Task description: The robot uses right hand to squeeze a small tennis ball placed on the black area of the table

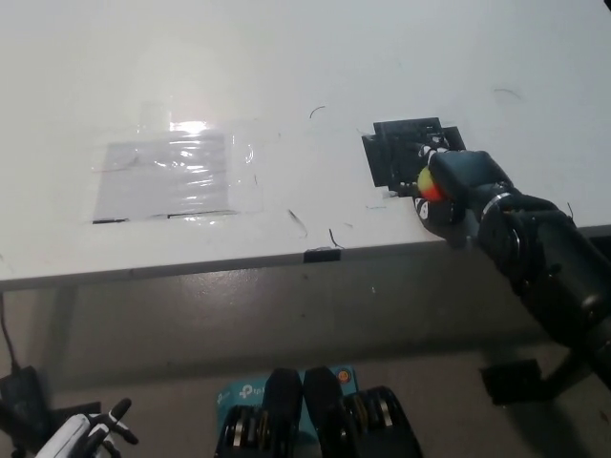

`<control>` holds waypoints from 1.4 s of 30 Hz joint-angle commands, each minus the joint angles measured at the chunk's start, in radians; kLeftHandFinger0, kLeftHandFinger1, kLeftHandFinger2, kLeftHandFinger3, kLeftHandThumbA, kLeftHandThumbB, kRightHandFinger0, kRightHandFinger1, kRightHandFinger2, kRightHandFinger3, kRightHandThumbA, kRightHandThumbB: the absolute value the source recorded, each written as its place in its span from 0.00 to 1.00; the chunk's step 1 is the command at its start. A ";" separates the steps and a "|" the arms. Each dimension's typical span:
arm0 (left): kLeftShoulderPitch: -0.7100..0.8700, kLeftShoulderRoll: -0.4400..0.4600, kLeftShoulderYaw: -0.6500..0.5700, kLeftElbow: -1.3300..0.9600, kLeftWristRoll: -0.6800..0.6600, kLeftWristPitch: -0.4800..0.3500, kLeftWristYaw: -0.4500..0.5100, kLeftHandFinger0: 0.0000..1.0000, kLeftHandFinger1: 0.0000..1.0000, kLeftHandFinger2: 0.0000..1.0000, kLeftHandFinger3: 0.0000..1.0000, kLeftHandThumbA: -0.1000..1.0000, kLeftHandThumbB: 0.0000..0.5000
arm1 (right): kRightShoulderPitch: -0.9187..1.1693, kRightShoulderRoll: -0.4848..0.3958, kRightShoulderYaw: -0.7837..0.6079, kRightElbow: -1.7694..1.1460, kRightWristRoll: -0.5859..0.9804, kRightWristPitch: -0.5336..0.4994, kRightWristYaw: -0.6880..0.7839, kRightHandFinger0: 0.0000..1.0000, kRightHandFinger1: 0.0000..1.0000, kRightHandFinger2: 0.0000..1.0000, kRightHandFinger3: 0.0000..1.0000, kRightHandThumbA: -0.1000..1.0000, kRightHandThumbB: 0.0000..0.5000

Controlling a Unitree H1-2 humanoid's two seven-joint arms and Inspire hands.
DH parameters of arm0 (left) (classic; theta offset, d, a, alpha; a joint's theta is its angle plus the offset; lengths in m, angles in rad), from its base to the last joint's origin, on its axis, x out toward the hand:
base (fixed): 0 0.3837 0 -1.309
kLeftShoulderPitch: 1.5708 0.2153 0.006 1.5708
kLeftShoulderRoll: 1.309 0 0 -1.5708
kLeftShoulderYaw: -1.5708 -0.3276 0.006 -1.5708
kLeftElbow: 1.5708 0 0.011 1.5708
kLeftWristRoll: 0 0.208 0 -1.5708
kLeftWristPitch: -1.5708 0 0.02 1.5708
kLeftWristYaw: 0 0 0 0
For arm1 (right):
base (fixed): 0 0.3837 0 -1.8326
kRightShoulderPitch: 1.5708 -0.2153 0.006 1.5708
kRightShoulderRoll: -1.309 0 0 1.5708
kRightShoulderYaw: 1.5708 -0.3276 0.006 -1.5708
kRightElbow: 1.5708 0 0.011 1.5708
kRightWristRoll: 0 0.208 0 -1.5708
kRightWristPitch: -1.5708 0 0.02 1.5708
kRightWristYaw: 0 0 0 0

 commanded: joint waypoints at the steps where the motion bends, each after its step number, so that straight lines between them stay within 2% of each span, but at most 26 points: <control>1: -0.009 0.012 0.006 -0.017 0.008 -0.043 0.002 0.10 0.11 0.28 0.43 1.00 1.00 | 0.071 0.010 0.043 0.014 0.010 -0.042 0.108 0.01 0.15 0.51 1.00 0.00 0.00; 2: -0.010 0.012 0.008 -0.013 0.002 -0.043 -0.002 0.10 0.11 0.29 0.43 1.00 1.00 | 0.078 0.011 0.047 0.027 0.010 -0.071 0.090 0.15 0.33 0.55 1.00 0.00 0.00; 3: -0.009 0.012 0.009 -0.012 0.001 -0.044 -0.002 0.11 0.12 0.29 0.43 1.00 1.00 | 0.082 0.011 0.053 0.030 0.000 -0.082 0.073 0.10 0.25 0.45 0.75 0.00 0.12; 4: -0.009 0.012 0.009 -0.011 0.001 -0.047 -0.002 0.11 0.12 0.29 0.42 1.00 1.00 | 0.090 0.010 0.059 0.032 -0.021 -0.103 0.020 0.02 0.11 0.30 0.42 0.00 0.09; 5: -0.008 0.012 0.009 -0.011 0.000 -0.048 -0.002 0.11 0.11 0.28 0.42 1.00 1.00 | 0.093 0.010 0.061 0.034 -0.028 -0.113 -0.002 0.00 0.09 0.27 0.32 0.00 0.05; 7: 0.000 0.012 0.011 -0.013 0.002 -0.050 0.002 0.09 0.09 0.27 0.43 1.00 1.00 | 0.129 0.018 0.041 0.061 -0.043 -0.205 -0.199 0.00 0.00 0.09 0.14 0.00 0.00; 8: 0.000 0.012 0.011 -0.014 0.001 -0.049 0.001 0.09 0.08 0.27 0.45 1.00 1.00 | 0.145 0.023 0.018 0.067 -0.033 -0.243 -0.272 0.00 0.00 0.06 0.07 0.00 0.14; 9: 0.006 0.011 0.011 -0.009 0.003 -0.060 0.005 0.07 0.06 0.26 0.45 1.00 1.00 | 0.161 0.027 0.007 0.071 -0.031 -0.279 -0.328 0.00 0.07 0.21 0.17 0.00 0.29; 10: 0.006 0.011 0.011 -0.009 0.003 -0.060 0.005 0.07 0.06 0.26 0.45 1.00 1.00 | 0.161 0.027 0.006 0.074 -0.032 -0.283 -0.332 0.00 0.11 0.34 0.26 0.00 0.33; 12: 0.010 0.010 0.012 -0.011 -0.002 -0.053 0.001 0.08 0.08 0.30 0.46 1.00 1.00 | 0.181 0.033 -0.011 0.077 -0.034 -0.310 -0.400 0.00 0.16 0.48 0.39 0.00 0.36; 13: 0.008 0.011 0.010 -0.008 0.004 -0.058 0.004 0.10 0.10 0.31 0.47 1.00 1.00 | 0.194 0.040 -0.036 0.090 -0.023 -0.357 -0.483 0.00 0.14 0.48 0.42 0.00 0.43; 15: 0.016 0.011 0.011 -0.003 -0.001 -0.067 0.003 0.10 0.09 0.30 0.46 1.00 1.00 | 0.217 0.051 -0.061 0.090 -0.012 -0.387 -0.540 0.00 0.12 0.48 0.47 0.00 0.41; 16: 0.020 0.013 0.011 -0.003 -0.001 -0.068 0.002 0.10 0.09 0.30 0.46 1.00 1.00 | 0.221 0.055 -0.063 0.094 -0.013 -0.392 -0.548 0.00 0.13 0.50 0.49 0.00 0.42; 18: 0.023 0.015 0.007 0.004 0.006 -0.078 0.004 0.15 0.14 0.33 0.45 1.00 1.00 | 0.236 0.062 -0.093 0.089 -0.001 -0.423 -0.592 0.00 0.17 0.55 0.54 0.00 0.51; 19: 0.024 0.014 0.008 0.003 0.005 -0.072 0.004 0.14 0.13 0.33 0.45 1.00 1.00 | 0.239 0.065 -0.111 0.084 0.011 -0.441 -0.605 0.00 0.17 0.53 0.52 0.00 0.57; 20: 0.028 0.013 0.008 0.002 0.004 -0.071 0.003 0.10 0.09 0.30 0.44 1.00 1.00 | 0.241 0.071 -0.129 0.082 0.018 -0.455 -0.627 0.00 0.13 0.49 0.44 0.00 0.63; 21: 0.032 0.013 0.011 -0.008 0.001 -0.052 0.000 0.12 0.10 0.31 0.45 1.00 1.00 | 0.249 0.090 -0.184 0.060 0.071 -0.461 -0.634 0.00 0.07 0.42 0.33 0.00 0.54; 23: 0.031 0.012 0.013 0.002 -0.005 -0.055 -0.003 0.13 0.11 0.31 0.43 1.00 1.00 | 0.265 0.125 -0.283 0.021 0.161 -0.470 -0.633 0.00 0.00 0.33 0.20 0.00 0.52; 26: 0.037 0.020 0.008 -0.001 0.007 -0.064 -0.001 0.15 0.12 0.33 0.45 1.00 1.00 | 0.281 0.162 -0.379 -0.038 0.223 -0.465 -0.616 0.00 0.01 0.33 0.20 0.00 0.50; 30: 0.045 0.015 0.017 -0.007 -0.002 -0.047 0.001 0.21 0.16 0.39 0.52 1.00 1.00 | 0.284 0.287 -0.603 -0.155 0.536 -0.448 -0.561 0.00 0.00 0.27 0.18 0.00 0.51; 31: 0.045 0.015 0.018 -0.002 -0.006 -0.063 0.002 0.20 0.15 0.39 0.51 1.00 1.00 | 0.275 0.309 -0.642 -0.163 0.617 -0.481 -0.541 0.00 0.00 0.20 0.14 0.00 0.50; 32: 0.044 0.018 0.013 0.001 0.004 -0.067 0.004 0.20 0.15 0.39 0.51 1.00 1.00 | 0.266 0.341 -0.708 -0.225 0.726 -0.376 -0.504 0.00 0.00 0.12 0.13 0.00 0.50; 36: 0.039 0.012 0.014 0.014 -0.006 -0.076 0.003 0.19 0.14 0.38 0.51 1.00 1.00 | 0.245 0.362 -0.766 -0.265 0.785 -0.332 -0.479 0.00 0.00 0.12 0.20 0.00 0.37; 38: 0.044 0.016 0.013 0.010 0.001 -0.081 0.007 0.18 0.13 0.37 0.54 1.00 1.00 | 0.239 0.383 -0.807 -0.293 0.845 -0.284 -0.470 0.00 0.00 0.17 0.31 0.00 0.34; 40: 0.044 0.015 0.014 0.009 -0.001 -0.082 0.007 0.17 0.13 0.37 0.55 1.00 1.00 | 0.235 0.405 -0.845 -0.316 0.905 -0.261 -0.466 0.00 0.00 0.18 0.33 0.00 0.37; 42: 0.043 0.013 0.017 0.005 -0.005 -0.074 0.008 0.18 0.14 0.36 0.51 1.00 1.00 | 0.230 0.427 -0.886 -0.365 0.974 -0.202 -0.468 0.00 0.00 0.23 0.35 0.00 0.30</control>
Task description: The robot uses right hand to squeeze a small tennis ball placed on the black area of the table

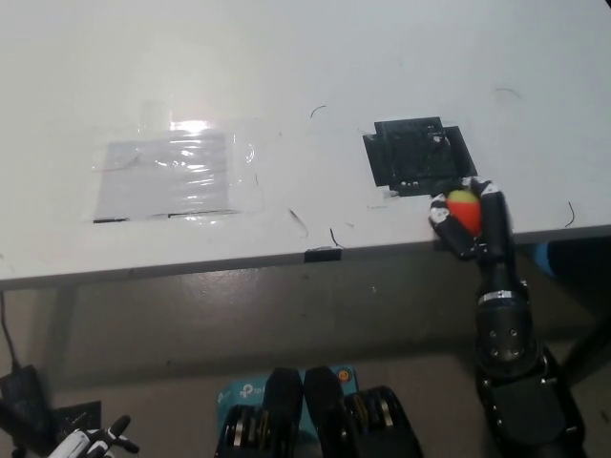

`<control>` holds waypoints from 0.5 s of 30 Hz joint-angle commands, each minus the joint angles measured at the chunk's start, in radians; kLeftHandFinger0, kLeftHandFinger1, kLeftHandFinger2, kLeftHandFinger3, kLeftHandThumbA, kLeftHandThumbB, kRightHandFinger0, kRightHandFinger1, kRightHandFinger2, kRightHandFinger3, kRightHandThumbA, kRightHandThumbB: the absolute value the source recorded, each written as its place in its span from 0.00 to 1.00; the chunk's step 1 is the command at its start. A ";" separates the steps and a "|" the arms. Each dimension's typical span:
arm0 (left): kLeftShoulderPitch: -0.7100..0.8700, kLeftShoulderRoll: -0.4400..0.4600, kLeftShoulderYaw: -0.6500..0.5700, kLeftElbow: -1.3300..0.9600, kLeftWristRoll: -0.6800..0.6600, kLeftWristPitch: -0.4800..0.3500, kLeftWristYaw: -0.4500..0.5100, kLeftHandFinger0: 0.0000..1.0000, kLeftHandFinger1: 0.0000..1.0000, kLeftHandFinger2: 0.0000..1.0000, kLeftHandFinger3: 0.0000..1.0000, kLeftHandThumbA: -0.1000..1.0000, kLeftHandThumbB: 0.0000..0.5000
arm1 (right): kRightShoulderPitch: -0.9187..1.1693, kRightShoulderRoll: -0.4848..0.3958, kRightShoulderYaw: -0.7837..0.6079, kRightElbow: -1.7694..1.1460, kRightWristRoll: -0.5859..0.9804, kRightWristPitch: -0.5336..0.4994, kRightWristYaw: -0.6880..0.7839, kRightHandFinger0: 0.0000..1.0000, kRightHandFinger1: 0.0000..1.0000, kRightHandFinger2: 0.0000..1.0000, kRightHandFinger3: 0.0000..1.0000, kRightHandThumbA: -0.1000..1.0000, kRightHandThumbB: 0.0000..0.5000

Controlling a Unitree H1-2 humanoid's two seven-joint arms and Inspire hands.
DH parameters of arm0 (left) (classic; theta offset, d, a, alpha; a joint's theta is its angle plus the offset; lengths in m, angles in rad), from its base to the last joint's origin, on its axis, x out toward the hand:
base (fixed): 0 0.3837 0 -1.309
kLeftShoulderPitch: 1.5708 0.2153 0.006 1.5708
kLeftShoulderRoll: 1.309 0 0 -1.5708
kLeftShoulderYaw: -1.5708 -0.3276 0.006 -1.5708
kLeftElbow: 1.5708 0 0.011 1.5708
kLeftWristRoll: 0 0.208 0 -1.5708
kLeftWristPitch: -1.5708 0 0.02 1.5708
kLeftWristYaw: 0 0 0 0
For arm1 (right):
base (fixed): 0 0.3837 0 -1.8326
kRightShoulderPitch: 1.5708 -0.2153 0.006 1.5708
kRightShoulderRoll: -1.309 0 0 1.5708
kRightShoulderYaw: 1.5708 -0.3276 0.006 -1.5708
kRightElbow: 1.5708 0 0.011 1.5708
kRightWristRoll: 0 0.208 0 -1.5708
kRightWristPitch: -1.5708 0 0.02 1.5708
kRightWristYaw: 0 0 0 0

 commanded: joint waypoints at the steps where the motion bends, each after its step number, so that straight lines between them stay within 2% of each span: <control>1: 0.012 0.013 0.021 -0.017 -0.005 -0.047 0.008 0.18 0.14 0.35 0.51 1.00 1.00 | -0.102 0.118 -0.285 -0.282 0.623 0.188 0.070 0.00 0.00 0.25 0.37 0.00 0.27; 3: 0.013 0.012 0.022 -0.017 -0.006 -0.047 0.008 0.18 0.14 0.35 0.49 1.00 1.00 | -0.104 0.130 -0.300 -0.295 0.632 0.200 0.064 0.00 0.00 0.26 0.39 0.00 0.24; 4: 0.015 0.010 0.020 -0.017 -0.006 -0.047 0.008 0.18 0.14 0.34 0.49 1.00 1.00 | -0.099 0.134 -0.309 -0.313 0.662 0.208 0.080 0.00 0.00 0.25 0.38 0.00 0.16; 6: 0.015 0.011 0.019 -0.012 -0.005 -0.048 0.008 0.19 0.15 0.37 0.50 1.00 1.00 | -0.095 0.151 -0.324 -0.345 0.700 0.222 0.082 0.00 0.00 0.25 0.37 0.00 0.09; 7: 0.018 0.011 0.019 -0.016 -0.003 -0.048 0.010 0.19 0.16 0.38 0.48 1.00 1.00 | -0.092 0.163 -0.338 -0.376 0.751 0.246 0.088 0.00 0.00 0.24 0.41 0.00 0.00; 9: 0.018 0.010 0.019 -0.020 -0.001 -0.039 0.013 0.19 0.16 0.37 0.48 1.00 1.00 | -0.091 0.171 -0.347 -0.393 0.775 0.262 0.095 0.00 0.00 0.23 0.41 0.00 0.00; 10: 0.020 0.011 0.018 -0.025 0.002 -0.042 0.014 0.15 0.13 0.35 0.47 1.00 1.00 | -0.086 0.180 -0.361 -0.422 0.830 0.296 0.101 0.00 0.00 0.24 0.43 0.00 0.01; 12: 0.019 0.013 0.018 -0.021 -0.003 -0.051 0.010 0.14 0.12 0.34 0.48 1.00 1.00 | -0.080 0.187 -0.371 -0.443 0.859 0.319 0.103 0.00 0.00 0.25 0.45 0.00 0.11; 13: 0.018 0.014 0.017 -0.019 -0.003 -0.054 0.009 0.14 0.12 0.34 0.48 1.00 1.00 | -0.076 0.189 -0.374 -0.451 0.872 0.328 0.109 0.00 0.00 0.27 0.48 0.00 0.13; 14: 0.016 0.014 0.019 -0.021 -0.009 -0.048 0.006 0.14 0.12 0.34 0.46 1.00 1.00 | -0.065 0.196 -0.374 -0.475 0.883 0.343 0.104 0.00 0.00 0.30 0.50 0.00 0.20; 15: 0.015 0.014 0.020 -0.017 -0.009 -0.055 0.007 0.14 0.13 0.36 0.48 1.00 1.00 | -0.054 0.204 -0.372 -0.497 0.883 0.349 0.098 0.00 0.00 0.31 0.51 0.00 0.20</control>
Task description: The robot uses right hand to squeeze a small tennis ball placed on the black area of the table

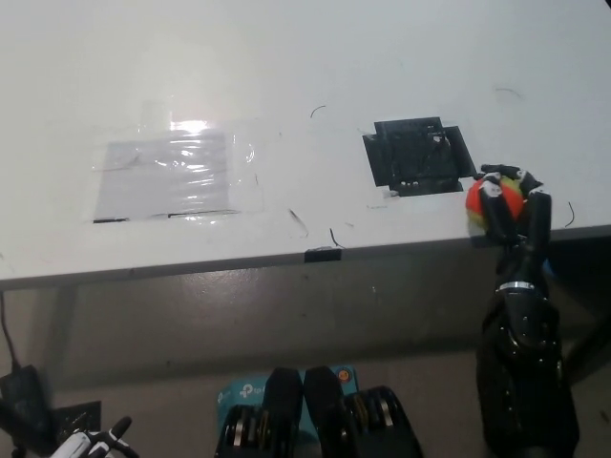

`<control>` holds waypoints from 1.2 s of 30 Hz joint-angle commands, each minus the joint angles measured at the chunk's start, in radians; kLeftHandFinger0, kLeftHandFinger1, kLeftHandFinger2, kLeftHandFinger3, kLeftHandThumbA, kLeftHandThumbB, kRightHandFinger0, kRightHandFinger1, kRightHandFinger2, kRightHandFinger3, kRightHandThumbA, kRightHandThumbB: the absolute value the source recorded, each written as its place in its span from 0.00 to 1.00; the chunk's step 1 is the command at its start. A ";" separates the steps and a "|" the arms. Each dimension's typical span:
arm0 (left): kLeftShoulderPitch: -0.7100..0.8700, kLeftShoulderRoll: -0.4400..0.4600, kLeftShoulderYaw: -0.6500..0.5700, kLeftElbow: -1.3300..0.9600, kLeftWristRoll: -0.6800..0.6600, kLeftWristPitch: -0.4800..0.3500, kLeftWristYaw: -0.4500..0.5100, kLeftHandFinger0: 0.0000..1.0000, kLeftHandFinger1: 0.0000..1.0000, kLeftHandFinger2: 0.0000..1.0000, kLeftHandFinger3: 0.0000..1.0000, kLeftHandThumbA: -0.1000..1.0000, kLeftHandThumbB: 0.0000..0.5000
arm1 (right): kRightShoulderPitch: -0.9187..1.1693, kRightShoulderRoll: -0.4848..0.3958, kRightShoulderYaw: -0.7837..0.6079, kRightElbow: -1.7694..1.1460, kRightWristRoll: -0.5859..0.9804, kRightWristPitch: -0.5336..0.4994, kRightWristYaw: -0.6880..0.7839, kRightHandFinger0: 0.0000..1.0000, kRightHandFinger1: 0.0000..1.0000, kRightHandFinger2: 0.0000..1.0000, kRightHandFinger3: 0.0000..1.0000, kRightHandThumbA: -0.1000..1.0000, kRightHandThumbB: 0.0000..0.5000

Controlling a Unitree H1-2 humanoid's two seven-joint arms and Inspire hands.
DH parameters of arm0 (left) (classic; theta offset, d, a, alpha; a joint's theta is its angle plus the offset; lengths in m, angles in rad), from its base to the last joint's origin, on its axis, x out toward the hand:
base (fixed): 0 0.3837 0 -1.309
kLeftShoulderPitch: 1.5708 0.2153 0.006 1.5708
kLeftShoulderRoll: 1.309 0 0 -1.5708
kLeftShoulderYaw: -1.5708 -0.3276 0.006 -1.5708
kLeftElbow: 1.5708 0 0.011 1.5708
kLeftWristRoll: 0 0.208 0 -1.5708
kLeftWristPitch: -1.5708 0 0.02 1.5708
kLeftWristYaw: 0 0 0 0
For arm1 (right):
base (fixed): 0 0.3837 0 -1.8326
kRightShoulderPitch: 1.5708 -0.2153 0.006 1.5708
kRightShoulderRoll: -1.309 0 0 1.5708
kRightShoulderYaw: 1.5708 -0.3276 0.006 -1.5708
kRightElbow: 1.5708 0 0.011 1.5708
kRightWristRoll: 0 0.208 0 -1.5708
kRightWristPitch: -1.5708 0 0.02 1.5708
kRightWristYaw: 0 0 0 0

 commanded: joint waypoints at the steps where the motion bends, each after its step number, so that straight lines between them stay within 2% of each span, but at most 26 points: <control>1: 0.016 0.014 0.025 -0.021 -0.009 -0.055 0.008 0.16 0.14 0.36 0.47 1.00 1.00 | -0.046 0.100 -0.151 -0.347 0.576 0.218 0.075 0.00 0.00 0.31 0.52 0.00 0.20; 4: 0.018 0.011 0.029 -0.025 -0.020 -0.044 0.004 0.17 0.14 0.37 0.47 1.00 1.00 | -0.002 0.110 -0.132 -0.404 0.586 0.228 0.092 0.00 0.00 0.31 0.58 0.00 0.03; 7: 0.020 0.016 0.019 -0.027 0.001 -0.049 0.010 0.15 0.11 0.34 0.48 1.00 1.00 | 0.049 0.148 -0.128 -0.520 0.619 0.268 0.039 0.00 0.00 0.33 0.72 0.00 0.00; 8: 0.019 0.019 0.015 -0.026 0.010 -0.053 0.012 0.16 0.12 0.37 0.57 1.00 1.00 | 0.059 0.156 -0.129 -0.552 0.644 0.285 0.028 0.00 0.00 0.32 0.70 0.00 0.00; 9: 0.022 0.019 0.021 -0.026 0.005 -0.050 0.013 0.19 0.16 0.39 0.57 1.00 1.00 | 0.065 0.163 -0.128 -0.563 0.670 0.287 0.034 0.00 0.00 0.31 0.67 0.00 0.00; 10: 0.024 0.020 0.022 -0.031 0.007 -0.042 0.014 0.20 0.17 0.39 0.55 1.00 1.00 | 0.071 0.166 -0.127 -0.569 0.667 0.289 0.031 0.00 0.00 0.32 0.66 0.00 0.07; 11: 0.024 0.020 0.022 -0.032 0.007 -0.041 0.014 0.20 0.17 0.39 0.55 1.00 1.00 | 0.072 0.167 -0.127 -0.572 0.668 0.292 0.030 0.00 0.00 0.32 0.66 0.00 0.08; 12: 0.021 0.020 0.023 -0.032 0.002 -0.033 0.010 0.22 0.19 0.39 0.51 1.00 1.00 | 0.080 0.167 -0.132 -0.581 0.668 0.303 0.020 0.00 0.00 0.32 0.63 0.00 0.02; 14: 0.018 0.017 0.026 -0.030 -0.007 -0.038 0.007 0.18 0.14 0.37 0.51 1.00 1.00 | 0.089 0.166 -0.139 -0.585 0.686 0.307 0.022 0.00 0.00 0.34 0.69 0.00 0.00; 15: 0.017 0.018 0.025 -0.027 -0.009 -0.044 0.006 0.17 0.13 0.36 0.51 1.00 1.00 | 0.091 0.167 -0.140 -0.587 0.689 0.308 0.022 0.00 0.00 0.32 0.68 0.00 0.00; 18: 0.021 0.017 0.026 -0.040 -0.003 -0.027 0.008 0.17 0.13 0.36 0.52 1.00 1.00 | 0.096 0.167 -0.140 -0.602 0.699 0.320 0.010 0.00 0.00 0.34 0.70 0.00 0.00; 20: 0.016 0.019 0.023 -0.024 -0.001 -0.045 0.009 0.20 0.16 0.37 0.51 1.00 1.00 | 0.103 0.161 -0.140 -0.606 0.708 0.321 0.019 0.00 0.00 0.34 0.74 0.00 0.00; 22: 0.017 0.020 0.023 -0.021 -0.003 -0.061 0.009 0.18 0.13 0.34 0.49 1.00 1.00 | 0.104 0.160 -0.140 -0.610 0.715 0.320 0.016 0.00 0.00 0.35 0.77 0.00 0.00; 23: 0.021 0.022 0.022 -0.025 -0.001 -0.057 0.009 0.18 0.15 0.35 0.48 1.00 1.00 | 0.110 0.164 -0.143 -0.615 0.728 0.324 0.010 0.00 0.00 0.35 0.78 0.00 0.00; 25: 0.022 0.023 0.023 -0.027 -0.004 -0.049 0.004 0.20 0.18 0.38 0.48 1.00 1.00 | 0.116 0.161 -0.139 -0.616 0.727 0.322 0.012 0.00 0.00 0.35 0.76 0.00 0.00; 29: 0.024 0.020 0.029 -0.029 -0.012 -0.048 0.002 0.19 0.16 0.37 0.48 1.00 1.00 | 0.122 0.155 -0.129 -0.616 0.722 0.318 0.007 0.00 0.00 0.35 0.72 0.00 0.00; 31: 0.012 0.020 0.031 -0.023 -0.013 -0.053 -0.001 0.19 0.16 0.39 0.53 1.00 1.00 | 0.121 0.142 -0.119 -0.601 0.704 0.307 0.014 0.00 0.00 0.33 0.67 0.00 0.01; 36: 0.006 0.022 0.031 -0.028 -0.001 -0.044 -0.003 0.17 0.14 0.37 0.50 1.00 1.00 | 0.135 0.140 -0.114 -0.586 0.714 0.291 0.020 0.00 0.00 0.33 0.68 0.00 0.00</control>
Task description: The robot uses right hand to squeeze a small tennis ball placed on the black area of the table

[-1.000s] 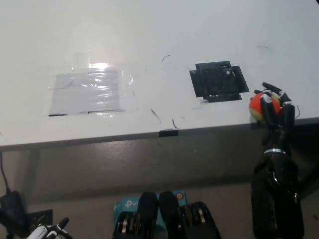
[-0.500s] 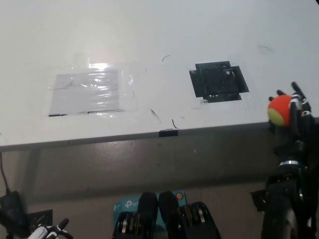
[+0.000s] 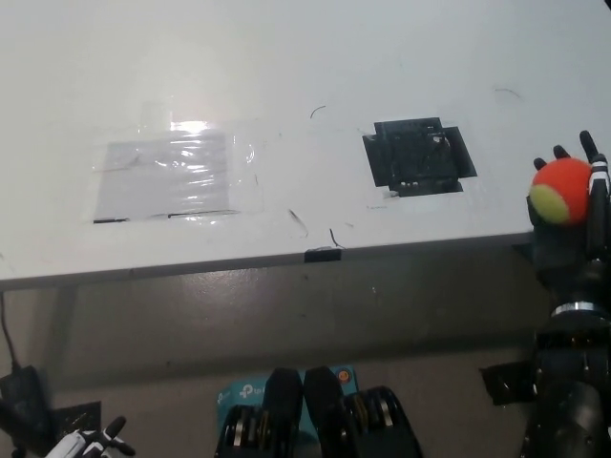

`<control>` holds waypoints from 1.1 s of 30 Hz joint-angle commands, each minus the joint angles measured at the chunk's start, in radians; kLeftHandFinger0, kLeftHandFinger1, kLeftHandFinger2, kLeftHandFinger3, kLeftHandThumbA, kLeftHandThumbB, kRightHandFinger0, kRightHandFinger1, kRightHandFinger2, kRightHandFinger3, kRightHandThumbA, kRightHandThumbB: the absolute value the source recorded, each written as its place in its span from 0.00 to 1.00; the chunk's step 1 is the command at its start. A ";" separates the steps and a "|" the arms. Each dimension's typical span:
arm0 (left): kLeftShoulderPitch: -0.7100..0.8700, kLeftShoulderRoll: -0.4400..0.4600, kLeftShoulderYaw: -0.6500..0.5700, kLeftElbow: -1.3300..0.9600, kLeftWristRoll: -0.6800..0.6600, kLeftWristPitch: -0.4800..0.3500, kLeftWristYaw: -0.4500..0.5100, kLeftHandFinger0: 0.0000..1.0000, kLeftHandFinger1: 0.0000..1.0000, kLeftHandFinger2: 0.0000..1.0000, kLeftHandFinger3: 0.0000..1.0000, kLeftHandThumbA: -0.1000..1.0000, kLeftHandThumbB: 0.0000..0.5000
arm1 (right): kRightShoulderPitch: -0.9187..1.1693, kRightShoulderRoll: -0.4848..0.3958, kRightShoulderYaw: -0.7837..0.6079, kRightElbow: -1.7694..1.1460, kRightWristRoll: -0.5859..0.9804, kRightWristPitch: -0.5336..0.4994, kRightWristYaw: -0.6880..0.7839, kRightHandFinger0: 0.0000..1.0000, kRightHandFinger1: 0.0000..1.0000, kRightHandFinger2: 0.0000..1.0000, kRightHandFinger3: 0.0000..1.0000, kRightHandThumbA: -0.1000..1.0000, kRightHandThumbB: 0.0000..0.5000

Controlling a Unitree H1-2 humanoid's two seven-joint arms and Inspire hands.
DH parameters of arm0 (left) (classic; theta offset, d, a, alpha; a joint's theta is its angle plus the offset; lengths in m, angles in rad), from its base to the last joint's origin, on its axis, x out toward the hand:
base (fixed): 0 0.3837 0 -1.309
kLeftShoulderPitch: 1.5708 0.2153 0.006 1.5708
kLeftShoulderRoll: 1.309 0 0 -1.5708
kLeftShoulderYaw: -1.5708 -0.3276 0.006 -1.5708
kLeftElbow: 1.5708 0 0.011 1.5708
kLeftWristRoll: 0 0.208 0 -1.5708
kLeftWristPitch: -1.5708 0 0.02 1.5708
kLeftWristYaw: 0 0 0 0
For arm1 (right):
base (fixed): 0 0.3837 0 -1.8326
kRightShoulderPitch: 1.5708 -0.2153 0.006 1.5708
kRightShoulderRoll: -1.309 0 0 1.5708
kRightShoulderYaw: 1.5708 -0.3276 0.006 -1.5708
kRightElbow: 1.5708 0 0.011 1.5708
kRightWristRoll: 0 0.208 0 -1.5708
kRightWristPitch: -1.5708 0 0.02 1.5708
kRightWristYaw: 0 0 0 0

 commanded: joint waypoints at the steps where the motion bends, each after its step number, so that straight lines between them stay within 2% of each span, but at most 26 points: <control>1: -0.003 0.022 0.011 -0.019 0.001 -0.039 -0.004 0.17 0.14 0.37 0.50 1.00 1.00 | 0.011 0.033 0.013 -0.022 0.064 -0.002 0.018 0.00 0.00 0.33 0.68 0.00 0.00; 3: -0.004 0.024 0.013 -0.012 -0.008 -0.045 -0.011 0.17 0.15 0.39 0.57 1.00 1.00 | 0.022 0.035 0.017 -0.017 0.066 -0.010 0.022 0.00 0.00 0.32 0.71 0.00 0.00; 6: -0.004 0.023 0.012 -0.015 -0.005 -0.035 -0.012 0.18 0.15 0.39 0.57 1.00 1.00 | 0.024 0.032 0.021 -0.013 0.063 -0.011 0.015 0.00 0.00 0.33 0.70 0.00 0.00; 9: 0.003 0.024 0.010 -0.025 -0.001 -0.015 -0.015 0.22 0.18 0.41 0.62 1.00 1.00 | 0.028 0.024 0.037 -0.009 0.039 -0.010 0.016 0.00 0.00 0.33 0.67 0.00 0.01; 10: 0.003 0.026 0.009 -0.020 -0.001 -0.022 -0.016 0.21 0.17 0.41 0.58 1.00 1.00 | 0.025 0.020 0.042 -0.002 0.029 -0.011 0.016 0.00 0.00 0.33 0.67 0.00 0.03; 12: 0.009 0.024 0.010 -0.021 -0.001 -0.020 -0.014 0.21 0.19 0.41 0.58 1.00 1.00 | -0.012 -0.008 0.065 0.032 -0.009 0.005 0.009 0.00 0.00 0.32 0.58 0.00 0.09; 13: 0.016 0.027 0.006 -0.027 0.006 -0.023 -0.013 0.22 0.18 0.40 0.54 1.00 1.00 | -0.043 -0.045 0.095 0.062 -0.046 0.035 0.016 0.00 0.00 0.32 0.56 0.00 0.14; 14: 0.018 0.028 0.006 -0.026 0.006 -0.024 -0.013 0.22 0.18 0.40 0.54 1.00 1.00 | -0.040 -0.044 0.097 0.065 -0.046 0.032 0.017 0.00 0.00 0.32 0.53 0.00 0.15; 15: 0.019 0.028 0.006 -0.027 0.007 -0.025 -0.012 0.21 0.18 0.40 0.53 1.00 1.00 | -0.066 -0.070 0.121 0.080 -0.081 0.051 0.012 0.00 0.00 0.30 0.54 0.00 0.21; 16: 0.025 0.030 0.006 -0.029 0.009 -0.028 -0.011 0.21 0.18 0.40 0.53 1.00 1.00 | -0.099 -0.105 0.157 0.102 -0.133 0.081 0.004 0.00 0.00 0.27 0.49 0.00 0.19; 17: 0.028 0.031 0.006 -0.036 0.014 -0.019 -0.010 0.21 0.18 0.40 0.60 1.00 1.00 | -0.139 -0.152 0.209 0.128 -0.207 0.102 0.010 0.00 0.00 0.26 0.44 0.00 0.14; 18: 0.032 0.033 0.005 -0.038 0.014 -0.016 -0.012 0.22 0.18 0.40 0.61 1.00 1.00 | -0.153 -0.176 0.235 0.145 -0.235 0.101 0.020 0.00 0.00 0.27 0.38 0.00 0.10; 19: 0.031 0.036 0.001 -0.040 0.021 -0.015 -0.013 0.22 0.19 0.41 0.64 1.00 1.00 | -0.175 -0.212 0.278 0.176 -0.292 0.068 0.045 0.00 0.00 0.28 0.39 0.00 0.10; 20: 0.031 0.035 0.002 -0.038 0.020 -0.019 -0.013 0.21 0.19 0.42 0.64 1.00 0.97 | -0.189 -0.234 0.308 0.198 -0.337 0.040 0.048 0.00 0.00 0.29 0.39 0.00 0.15; 21: 0.029 0.034 0.003 -0.031 0.014 -0.027 -0.014 0.19 0.17 0.40 0.62 1.00 0.99 | -0.236 -0.287 0.385 0.267 -0.463 -0.024 0.055 0.00 0.00 0.30 0.36 0.00 0.34; 22: 0.026 0.034 0.004 -0.025 0.010 -0.028 -0.016 0.19 0.17 0.39 0.62 1.00 0.99 | -0.313 -0.370 0.511 0.373 -0.648 -0.088 0.059 0.00 0.00 0.32 0.35 0.00 0.44; 23: 0.023 0.034 0.004 -0.024 0.011 -0.027 -0.016 0.19 0.17 0.39 0.64 1.00 1.00 | -0.335 -0.396 0.556 0.400 -0.701 -0.090 0.051 0.00 0.02 0.37 0.36 0.00 0.53; 24: 0.023 0.032 0.002 -0.022 0.013 -0.026 -0.016 0.19 0.17 0.39 0.62 1.00 1.00 | -0.358 -0.427 0.609 0.425 -0.769 -0.085 0.040 0.01 0.11 0.50 0.45 0.00 0.62; 25: 0.024 0.030 0.004 -0.029 0.008 -0.011 -0.018 0.20 0.17 0.38 0.58 1.00 1.00 | -0.399 -0.461 0.683 0.469 -0.834 -0.064 0.055 0.00 0.03 0.40 0.35 0.00 0.49; 27: 0.022 0.029 0.002 -0.023 0.007 -0.021 -0.018 0.20 0.16 0.37 0.57 1.00 1.00 | -0.444 -0.490 0.767 0.523 -0.907 -0.046 0.052 0.00 0.00 0.29 0.21 0.00 0.43; 29: 0.023 0.031 -0.002 -0.026 0.012 -0.022 -0.019 0.18 0.14 0.36 0.56 1.00 1.00 | -0.492 -0.502 0.844 0.585 -0.959 -0.020 0.056 0.00 0.00 0.33 0.16 0.00 0.41; 31: 0.024 0.031 -0.001 -0.028 0.010 -0.007 -0.021 0.19 0.15 0.36 0.56 1.00 1.00 | -0.534 -0.511 0.915 0.653 -1.023 -0.030 0.044 0.00 0.02 0.36 0.09 0.00 0.46; 33: 0.022 0.036 -0.004 -0.032 0.016 0.005 -0.024 0.19 0.16 0.36 0.57 1.00 1.00 | -0.580 -0.516 0.994 0.737 -1.089 -0.023 0.032 0.00 0.05 0.42 0.14 0.00 0.57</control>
